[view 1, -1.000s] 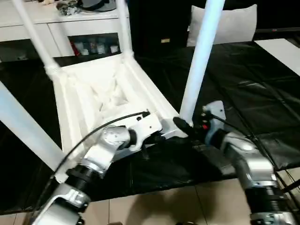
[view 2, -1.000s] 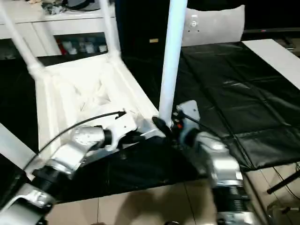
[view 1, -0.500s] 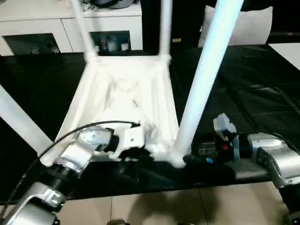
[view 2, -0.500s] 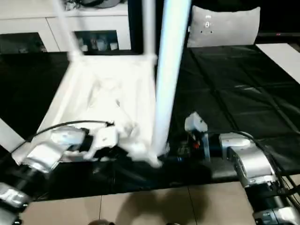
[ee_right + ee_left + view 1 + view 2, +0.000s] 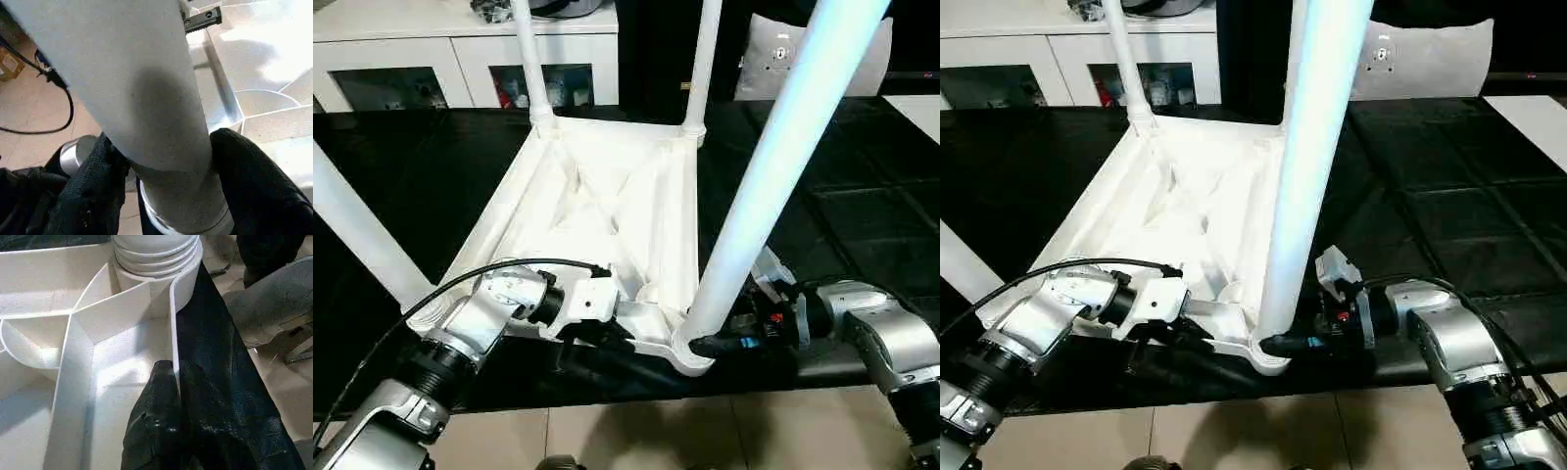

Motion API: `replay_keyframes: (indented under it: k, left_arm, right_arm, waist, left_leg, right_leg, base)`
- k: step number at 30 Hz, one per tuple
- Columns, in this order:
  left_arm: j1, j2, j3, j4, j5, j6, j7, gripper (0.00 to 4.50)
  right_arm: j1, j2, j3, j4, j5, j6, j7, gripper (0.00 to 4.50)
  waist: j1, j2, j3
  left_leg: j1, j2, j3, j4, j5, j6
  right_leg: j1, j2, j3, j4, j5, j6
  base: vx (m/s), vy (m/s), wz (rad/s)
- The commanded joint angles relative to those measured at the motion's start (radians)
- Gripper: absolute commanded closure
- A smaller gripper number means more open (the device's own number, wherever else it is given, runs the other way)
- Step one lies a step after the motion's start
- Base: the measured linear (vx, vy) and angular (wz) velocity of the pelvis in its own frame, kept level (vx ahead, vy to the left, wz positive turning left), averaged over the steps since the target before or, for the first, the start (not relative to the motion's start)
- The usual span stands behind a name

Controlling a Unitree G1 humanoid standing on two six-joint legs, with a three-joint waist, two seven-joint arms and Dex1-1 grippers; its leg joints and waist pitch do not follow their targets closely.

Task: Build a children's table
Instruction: Rotate leg to tighten

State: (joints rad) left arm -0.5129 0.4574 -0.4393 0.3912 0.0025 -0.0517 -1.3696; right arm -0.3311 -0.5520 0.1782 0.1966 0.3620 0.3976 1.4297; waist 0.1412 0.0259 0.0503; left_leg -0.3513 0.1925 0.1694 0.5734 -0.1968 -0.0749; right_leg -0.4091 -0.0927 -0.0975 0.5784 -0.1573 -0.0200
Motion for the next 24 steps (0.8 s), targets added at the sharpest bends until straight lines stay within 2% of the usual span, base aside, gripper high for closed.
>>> replay_keyframes:
  k: [1, 4, 5, 6, 7, 8, 9, 10, 12, 14, 15, 18, 19, 21, 22, 23, 24]
  left_arm:
    - [0.011, -0.007, -0.011, -0.034, -0.006, 0.014, -0.012, 4.50]
    - [0.019, -0.026, 0.009, -0.050, -0.013, 0.056, 0.036, 4.50]
    - [0.020, -0.057, 0.032, -0.050, -0.014, 0.095, 0.101, 4.50]
    - [0.020, -0.058, 0.033, -0.050, -0.014, 0.096, 0.103, 4.50]
    - [0.019, -0.094, 0.057, -0.044, -0.010, 0.131, 0.182, 4.50]
    - [0.019, -0.094, 0.057, -0.044, -0.010, 0.131, 0.182, 4.50]
    - [0.014, -0.118, 0.071, -0.032, -0.002, 0.152, 0.236, 4.50]
    - [0.010, -0.136, 0.076, -0.022, 0.007, 0.178, 0.278, 4.50]
    - [0.006, -0.157, 0.079, -0.012, 0.021, 0.209, 0.327, 4.50]
    - [0.004, -0.176, 0.082, -0.009, 0.030, 0.239, 0.364, 4.50]
    - [0.002, -0.201, 0.086, -0.005, 0.037, 0.273, 0.405, 4.50]
    - [-0.019, -0.305, 0.125, 0.022, 0.041, 0.341, 0.546, 4.50]
    - [-0.022, -0.327, 0.131, 0.026, 0.045, 0.350, 0.573, 4.50]
    - [-0.020, -0.340, 0.126, 0.025, 0.051, 0.350, 0.584, 4.50]
    - [-0.018, -0.342, 0.120, 0.022, 0.055, 0.351, 0.586, 4.50]
    - [-0.017, -0.342, 0.115, 0.021, 0.058, 0.351, 0.588, 4.50]
    - [-0.014, -0.338, 0.106, 0.016, 0.060, 0.348, 0.581, 4.50]
  right_arm:
    - [0.015, 0.016, -0.012, -0.036, 0.025, 0.015, -0.033, 2.07]
    - [0.029, 0.039, -0.029, -0.051, 0.031, 0.030, -0.095, 2.24]
    - [0.035, 0.074, -0.046, -0.048, 0.007, 0.021, -0.186, 2.26]
    - [0.035, 0.075, -0.046, -0.048, 0.006, 0.021, -0.189, 2.26]
    - [0.028, 0.123, -0.067, -0.026, -0.031, 0.026, -0.315, 2.29]
    - [0.028, 0.123, -0.067, -0.026, -0.031, 0.026, -0.315, 2.32]
    - [0.019, 0.155, -0.074, 0.004, -0.075, 0.016, -0.413, 2.35]
    - [0.013, 0.180, -0.083, 0.022, -0.099, 0.007, -0.478, 2.37]
    - [0.005, 0.213, -0.100, 0.042, -0.119, 0.013, -0.562, 2.43]
    - [-0.002, 0.245, -0.117, 0.055, -0.131, 0.028, -0.642, 2.47]
    - [-0.010, 0.280, -0.135, 0.070, -0.148, 0.041, -0.732, 2.48]
    - [-0.032, 0.398, -0.190, 0.115, -0.190, 0.035, -0.987, 2.48]
    - [-0.035, 0.427, -0.204, 0.125, -0.193, 0.024, -1.037, 2.48]
    - [-0.033, 0.445, -0.201, 0.126, -0.184, 0.001, -1.024, 2.48]
    - [-0.031, 0.452, -0.199, 0.122, -0.179, -0.005, -1.017, 2.48]
    - [-0.029, 0.457, -0.199, 0.119, -0.176, -0.009, -1.012, 1.94]
    - [-0.026, 0.462, -0.199, 0.115, -0.167, -0.009, -1.008, 1.80]
  waist:
    - [-0.005, -0.010, -0.061]
    - [-0.007, -0.011, -0.058]
    - [-0.008, -0.011, -0.056]
    - [-0.011, -0.012, -0.054]
    - [-0.010, -0.009, -0.055]
    - [-0.019, -0.011, -0.051]
    - [-0.028, -0.012, -0.051]
    - [-0.036, -0.013, -0.050]
    - [-0.058, -0.014, -0.051]
    - [-0.065, -0.014, -0.052]
    - [-0.075, -0.013, -0.053]
    - [-0.084, -0.013, -0.054]
    - [-0.085, -0.009, -0.054]
    - [-0.085, -0.010, -0.058]
    - [-0.084, -0.005, -0.060]
    - [-0.083, -0.008, -0.059]
    - [-0.082, -0.009, -0.061]
  left_leg:
    - [-0.003, 0.040, -0.001, -0.058, -0.128, 0.079]
    - [-0.004, 0.038, -0.001, -0.061, -0.148, 0.065]
    - [-0.002, 0.037, -0.001, -0.063, -0.164, 0.059]
    - [-0.002, 0.034, -0.002, -0.064, -0.176, 0.048]
    - [0.001, 0.034, -0.003, -0.065, -0.186, 0.043]
    - [0.001, 0.030, -0.003, -0.067, -0.204, 0.030]
    - [-0.001, 0.028, -0.007, -0.069, -0.221, 0.023]
    - [-0.005, 0.026, -0.008, -0.069, -0.222, 0.019]
    - [-0.005, 0.021, -0.012, -0.068, -0.238, 0.008]
    - [-0.009, 0.020, -0.012, -0.068, -0.235, 0.016]
    - [-0.003, 0.020, -0.008, -0.065, -0.233, 0.026]
    - [-0.003, 0.016, -0.007, -0.063, -0.218, 0.021]
    - [-0.003, 0.016, -0.008, -0.063, -0.220, 0.021]
    - [-0.005, 0.018, -0.009, -0.065, -0.220, 0.033]
    - [-0.003, 0.019, -0.008, -0.064, -0.221, 0.037]
    - [-0.002, 0.021, -0.007, -0.064, -0.219, 0.045]
    - [-0.008, 0.020, -0.007, -0.065, -0.204, 0.051]
  right_leg:
    - [0.060, -0.058, 0.049, -0.053, -0.228, -0.206]
    - [0.062, -0.059, 0.049, -0.060, -0.289, -0.182]
    - [0.060, -0.059, 0.048, -0.067, -0.338, -0.165]
    - [0.059, -0.059, 0.047, -0.072, -0.381, -0.149]
    - [0.058, -0.060, 0.046, -0.075, -0.408, -0.141]
    - [0.054, -0.059, 0.044, -0.083, -0.460, -0.120]
    - [0.058, -0.060, 0.040, -0.089, -0.513, -0.093]
    - [0.058, -0.058, 0.039, -0.089, -0.524, -0.082]
    - [0.056, -0.057, 0.032, -0.097, -0.559, -0.060]
    - [0.058, -0.057, 0.034, -0.098, -0.549, -0.055]
    - [0.050, -0.052, 0.036, -0.098, -0.528, -0.063]
    - [0.049, -0.052, 0.033, -0.101, -0.534, -0.067]
    - [0.047, -0.052, 0.034, -0.100, -0.533, -0.068]
    - [0.050, -0.052, 0.036, -0.098, -0.501, -0.068]
    - [0.048, -0.052, 0.037, -0.098, -0.487, -0.072]
    - [0.047, -0.050, 0.039, -0.096, -0.458, -0.082]
    - [0.054, -0.050, 0.040, -0.090, -0.431, -0.089]
  base:
    - [0.000, 0.000, 0.00]
    - [0.000, 0.000, 0.00]
    - [0.000, 0.000, 0.00]
    - [0.000, 0.000, 0.00]
    - [0.000, 0.000, 0.00]
    - [0.000, 0.000, 0.00]
    - [0.000, 0.000, 0.00]
    - [0.000, 0.000, 0.00]
    - [0.000, 0.000, 0.00]
    - [0.000, 0.000, 0.00]
    - [0.000, 0.000, 0.00]
    - [0.000, 0.000, 0.00]
    - [0.000, 0.000, 0.00]
    - [0.000, 0.000, 0.00]
    - [0.000, 0.000, 0.00]
    - [0.000, 0.000, 0.00]
    - [0.000, 0.000, 0.00]
